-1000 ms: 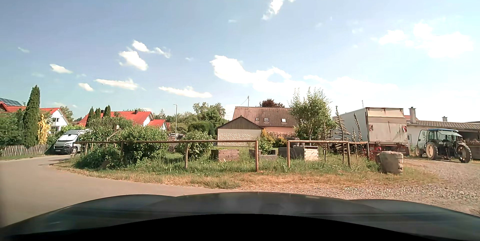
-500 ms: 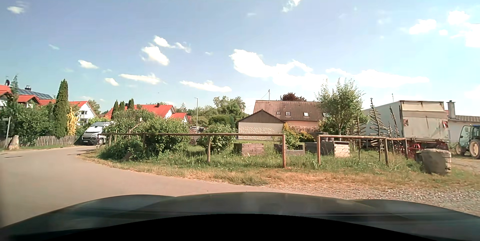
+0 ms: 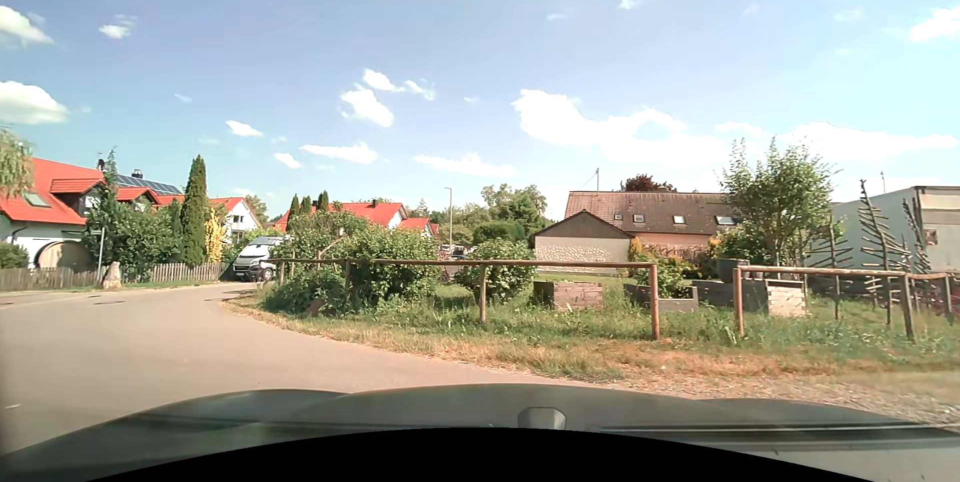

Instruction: Follow the waypoints while adhering to traffic rules and regulations

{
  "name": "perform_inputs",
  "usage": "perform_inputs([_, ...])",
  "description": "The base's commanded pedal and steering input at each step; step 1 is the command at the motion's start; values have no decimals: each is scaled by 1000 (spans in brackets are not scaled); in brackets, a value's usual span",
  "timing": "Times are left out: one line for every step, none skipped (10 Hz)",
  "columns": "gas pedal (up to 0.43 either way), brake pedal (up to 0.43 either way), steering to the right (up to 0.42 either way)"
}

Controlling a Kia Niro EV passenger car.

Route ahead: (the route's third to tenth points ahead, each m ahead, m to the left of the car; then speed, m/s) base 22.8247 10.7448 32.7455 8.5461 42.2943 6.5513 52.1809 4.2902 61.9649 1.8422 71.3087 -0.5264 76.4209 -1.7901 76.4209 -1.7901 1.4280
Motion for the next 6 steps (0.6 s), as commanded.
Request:
perform_inputs([110, 6, -769])
perform_inputs([130, 6, -770])
perform_inputs([150, 6, -770])
perform_inputs([157, 6, -767])
perform_inputs([157, 6, -761])
perform_inputs([157, 6, -752])
